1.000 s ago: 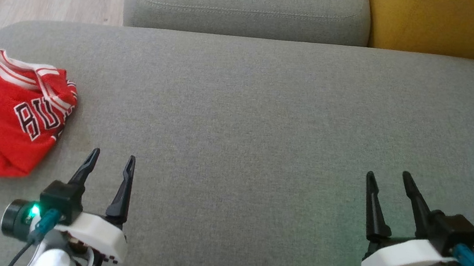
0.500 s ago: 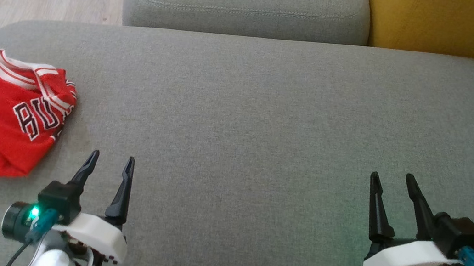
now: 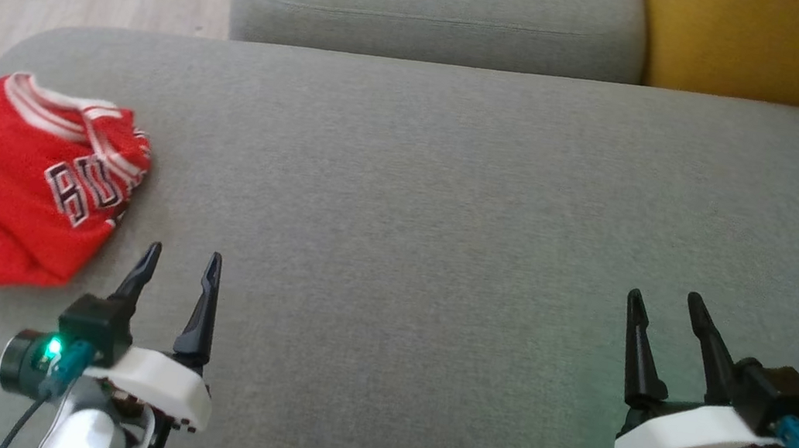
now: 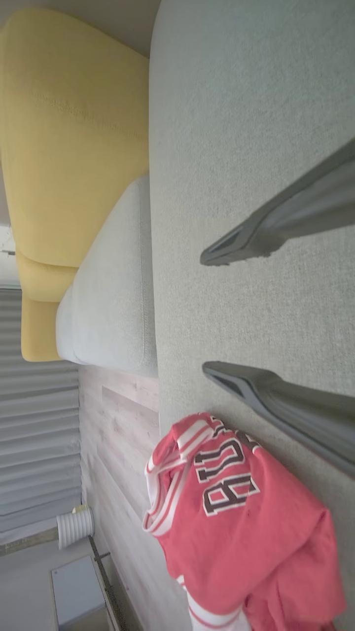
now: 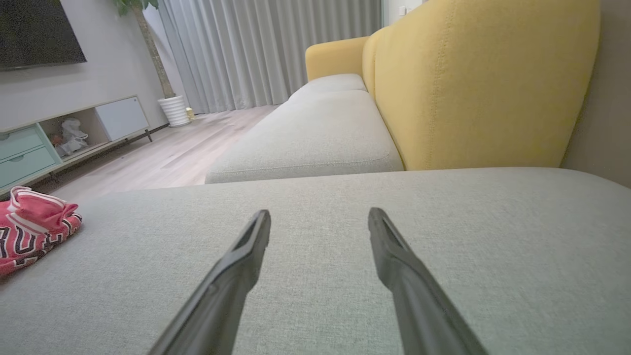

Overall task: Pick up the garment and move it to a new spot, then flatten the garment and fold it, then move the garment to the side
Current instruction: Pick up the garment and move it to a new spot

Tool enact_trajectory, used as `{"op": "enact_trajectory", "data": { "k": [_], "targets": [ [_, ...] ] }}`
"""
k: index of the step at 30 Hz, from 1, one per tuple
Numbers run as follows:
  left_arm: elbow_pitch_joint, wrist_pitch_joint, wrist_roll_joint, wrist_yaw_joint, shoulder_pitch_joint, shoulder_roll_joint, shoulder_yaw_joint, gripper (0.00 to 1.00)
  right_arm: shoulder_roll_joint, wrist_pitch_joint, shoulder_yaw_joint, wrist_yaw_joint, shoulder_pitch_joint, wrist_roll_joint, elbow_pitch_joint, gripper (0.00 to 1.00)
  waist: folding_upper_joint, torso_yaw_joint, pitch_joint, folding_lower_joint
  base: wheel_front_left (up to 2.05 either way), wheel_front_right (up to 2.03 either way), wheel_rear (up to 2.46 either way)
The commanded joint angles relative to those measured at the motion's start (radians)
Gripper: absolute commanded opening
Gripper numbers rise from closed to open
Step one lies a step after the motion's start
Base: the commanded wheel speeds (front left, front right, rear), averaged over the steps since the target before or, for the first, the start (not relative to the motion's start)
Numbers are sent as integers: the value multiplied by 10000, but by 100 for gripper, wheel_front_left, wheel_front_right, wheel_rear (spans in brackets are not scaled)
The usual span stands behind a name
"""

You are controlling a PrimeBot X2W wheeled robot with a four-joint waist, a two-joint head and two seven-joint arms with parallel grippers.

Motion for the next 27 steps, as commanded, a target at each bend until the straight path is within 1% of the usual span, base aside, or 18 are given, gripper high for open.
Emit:
{"op": "enact_trajectory", "data": {
  "k": [1, 11, 16, 21, 27],
  "targets": [
    [-292, -124, 93, 22, -578, 69, 360, 100, -17, -40, 233, 77, -329, -94, -403, 100, 0, 188, 18, 0, 0, 0, 0],
    [-279, -124, 113, 88, -648, 160, 581, 100, -17, 142, 525, 77, -271, -53, -786, 100, 0, 1594, -1, 0, 0, 0, 0],
    [-187, -124, 15, 62, -565, 138, 671, 100, -16, 172, 723, 77, -217, 89, -852, 100, 0, 2188, 7, 0, 0, 0, 0],
    [-198, -124, 37, 66, -585, 141, 723, 100, -16, 194, 761, 77, -194, 70, -821, 100, 0, 2579, 40, 0, 0, 0, 0],
    [-188, -124, 30, 29, -602, 107, 741, 100, -16, 183, 702, 77, -137, 72, -790, 100, 0, 2846, -2, 0, 0, 0, 0]
  ]
}}
